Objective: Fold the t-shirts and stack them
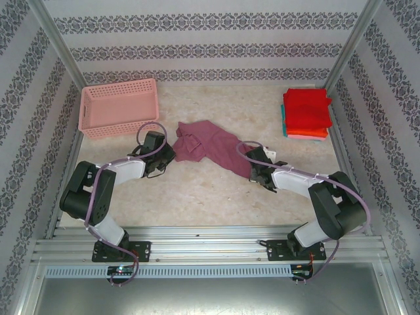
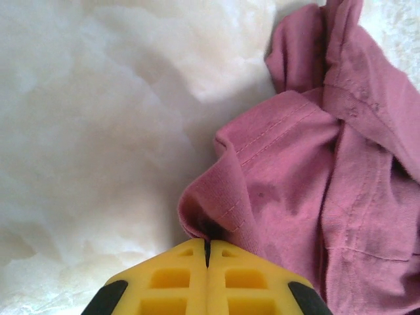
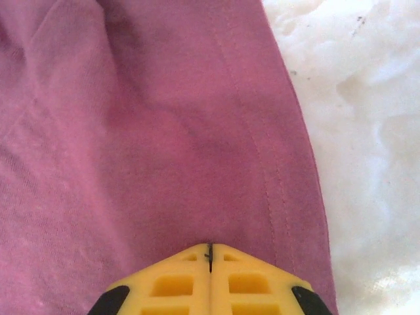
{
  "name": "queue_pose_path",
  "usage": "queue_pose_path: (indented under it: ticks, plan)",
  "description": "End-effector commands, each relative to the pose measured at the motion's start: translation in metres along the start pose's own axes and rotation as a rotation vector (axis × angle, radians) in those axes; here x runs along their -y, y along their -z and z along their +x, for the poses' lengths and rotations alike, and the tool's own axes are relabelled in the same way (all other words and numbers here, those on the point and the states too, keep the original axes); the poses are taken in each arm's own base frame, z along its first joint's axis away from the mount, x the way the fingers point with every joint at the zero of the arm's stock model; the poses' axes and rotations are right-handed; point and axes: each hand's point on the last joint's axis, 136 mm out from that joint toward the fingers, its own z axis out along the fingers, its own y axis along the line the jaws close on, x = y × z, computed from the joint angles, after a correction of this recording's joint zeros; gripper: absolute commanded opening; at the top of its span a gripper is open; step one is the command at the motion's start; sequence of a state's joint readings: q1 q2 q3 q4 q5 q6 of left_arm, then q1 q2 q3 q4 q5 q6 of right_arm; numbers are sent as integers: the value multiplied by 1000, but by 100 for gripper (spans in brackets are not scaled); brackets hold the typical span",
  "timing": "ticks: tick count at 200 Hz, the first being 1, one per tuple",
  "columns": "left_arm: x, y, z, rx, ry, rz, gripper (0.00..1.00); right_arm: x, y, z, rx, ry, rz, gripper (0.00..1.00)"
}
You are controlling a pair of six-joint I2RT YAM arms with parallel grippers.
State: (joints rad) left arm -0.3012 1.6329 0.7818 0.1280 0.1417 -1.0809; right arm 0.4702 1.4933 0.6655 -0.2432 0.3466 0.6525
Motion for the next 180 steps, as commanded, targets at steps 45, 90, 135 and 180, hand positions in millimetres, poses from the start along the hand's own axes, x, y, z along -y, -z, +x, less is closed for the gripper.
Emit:
queue_pose_path:
  ticks: [45,90,135,180]
  plan:
    - [4,17,-12,75,-78,-13,0,6,22,-16,46,-65,-39,56]
    - [-5,24,-21,114,-87,-43,0,-18,6,-2,-31,-62,-52,67]
    - [-13,34,-29,141,-90,-61,0,-30,-16,20,-151,-26,-41,44]
    - [-18,50,-39,186,-116,-88,0,-41,8,-8,-35,-48,-148,0]
